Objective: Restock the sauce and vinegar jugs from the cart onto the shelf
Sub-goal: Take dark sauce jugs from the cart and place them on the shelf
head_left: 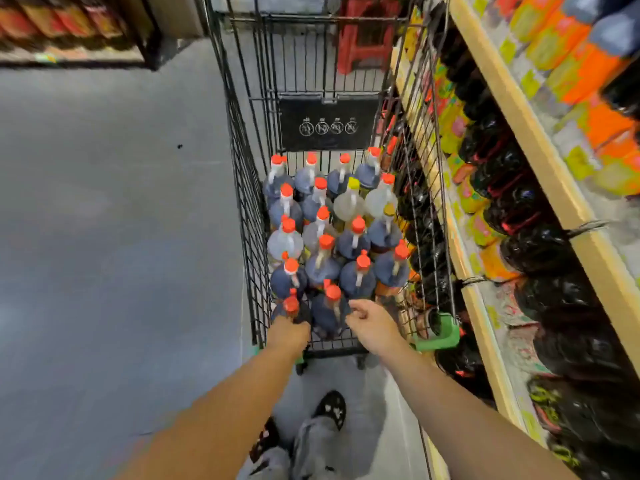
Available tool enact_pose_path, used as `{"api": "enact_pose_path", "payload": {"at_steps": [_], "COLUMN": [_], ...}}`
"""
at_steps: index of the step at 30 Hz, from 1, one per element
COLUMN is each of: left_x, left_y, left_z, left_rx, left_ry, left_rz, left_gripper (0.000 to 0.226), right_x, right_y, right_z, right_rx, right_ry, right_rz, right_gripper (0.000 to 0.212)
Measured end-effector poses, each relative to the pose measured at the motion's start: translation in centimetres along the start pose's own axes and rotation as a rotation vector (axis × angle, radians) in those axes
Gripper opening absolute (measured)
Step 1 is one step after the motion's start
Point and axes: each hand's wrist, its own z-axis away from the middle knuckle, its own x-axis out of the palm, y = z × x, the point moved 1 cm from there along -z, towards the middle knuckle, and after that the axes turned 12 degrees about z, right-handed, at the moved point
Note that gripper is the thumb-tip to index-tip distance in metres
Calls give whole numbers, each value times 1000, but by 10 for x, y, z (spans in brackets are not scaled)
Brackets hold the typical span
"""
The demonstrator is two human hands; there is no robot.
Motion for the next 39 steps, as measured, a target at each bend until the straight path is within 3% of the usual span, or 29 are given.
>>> {"api": "enact_pose_path", "payload": {"at_steps": [4, 9, 12, 15, 18, 21, 23, 27, 30, 32, 35, 39], "left_x": [1, 8, 9, 8, 6, 1, -5, -16, -23, -28, -39, -47], "left_y": [3, -9, -14, -12, -8, 3, 12, 39, 69, 90, 122, 162], "left_z": [-21, -41, -48, -49, -49, -44, -38, -21, -5, 4, 20, 43], "left_rx": [-48, -16, 34, 17, -91, -133, -115, -89, -54, 5, 120, 307], "left_ry": [-86, -125, -66, -69, -32, -1, 11, -42, -115, -164, -232, -266], "left_rz": [-125, -442, -570, -563, -384, -120, -66, -105, -106, -151, -223, -376], "left_gripper": [38, 32, 33, 33, 34, 37, 37, 33, 23, 18, 9, 31], "right_x": [3, 15, 23, 36, 43, 43, 44, 33, 11, -5, -29, -65], "right_y": [-6, 4, 14, 18, 20, 15, 12, 8, 2, -1, -7, -29], "right_z": [-23, -39, -50, -56, -62, -63, -60, -49, -38, -27, -7, 25], "right_rx": [-30, 53, 94, 108, 111, 99, 117, 118, 73, 54, 47, 45], "right_ry": [-70, -141, -175, -260, -264, -197, -134, -44, 36, 62, 124, 322], "right_rz": [335, 268, 287, 227, 103, 26, 22, 21, -20, -14, -63, -167], "right_gripper": [28, 34, 35, 22, 14, 18, 26, 34, 28, 22, 32, 41]}}
